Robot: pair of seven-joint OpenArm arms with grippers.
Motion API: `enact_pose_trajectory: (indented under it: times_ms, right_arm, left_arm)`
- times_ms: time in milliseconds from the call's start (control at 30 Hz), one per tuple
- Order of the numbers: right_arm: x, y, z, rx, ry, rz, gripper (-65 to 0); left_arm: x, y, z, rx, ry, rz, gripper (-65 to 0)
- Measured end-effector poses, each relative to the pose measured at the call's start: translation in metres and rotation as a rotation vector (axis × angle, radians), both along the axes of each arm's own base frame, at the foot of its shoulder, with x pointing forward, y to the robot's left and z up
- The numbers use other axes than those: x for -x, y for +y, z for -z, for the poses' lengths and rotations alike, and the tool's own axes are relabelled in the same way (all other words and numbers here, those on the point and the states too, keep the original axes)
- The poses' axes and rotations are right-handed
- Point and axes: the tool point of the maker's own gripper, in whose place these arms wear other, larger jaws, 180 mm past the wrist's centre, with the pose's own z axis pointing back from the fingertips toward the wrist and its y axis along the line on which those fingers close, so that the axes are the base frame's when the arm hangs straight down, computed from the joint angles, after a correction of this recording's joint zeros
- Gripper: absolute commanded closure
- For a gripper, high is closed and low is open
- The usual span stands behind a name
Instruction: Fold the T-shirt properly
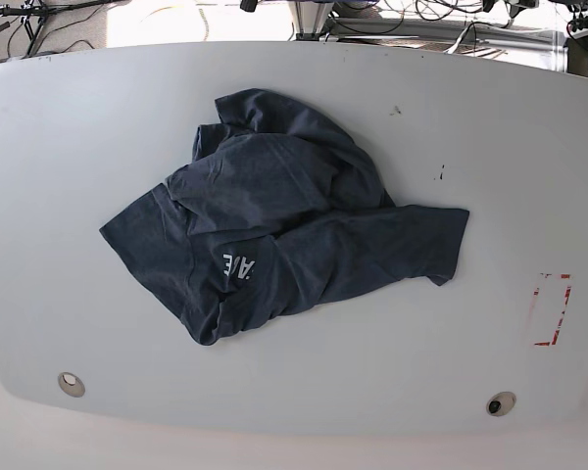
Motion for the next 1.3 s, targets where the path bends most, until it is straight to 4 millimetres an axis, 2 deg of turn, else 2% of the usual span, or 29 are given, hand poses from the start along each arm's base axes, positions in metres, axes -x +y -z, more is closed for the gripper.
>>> enact_pose_trajectory:
  times_ms: [600, 833, 1300]
  right_arm:
    - [-0.052, -0.002, -0.027, -0.008, -0.161, 0.024, -10.0]
    - [-0.072, -0.003, -0.028, -0.008, -0.217, 0.027, -10.2]
    - [-0.132, 0.020, -0.024, -0.038, -0.349, -0.034, -9.7]
  left_arm:
    - [-0.044, -0.003, -0.035, -0.046, -0.144, 0.041, -25.5]
    - [-0.061, -0.005, -0.041, -0.046, -0.193, 0.045, -25.5]
    - [-0.101, -0.006, -0.045, -0.034, -0.301, 0.040, -25.1]
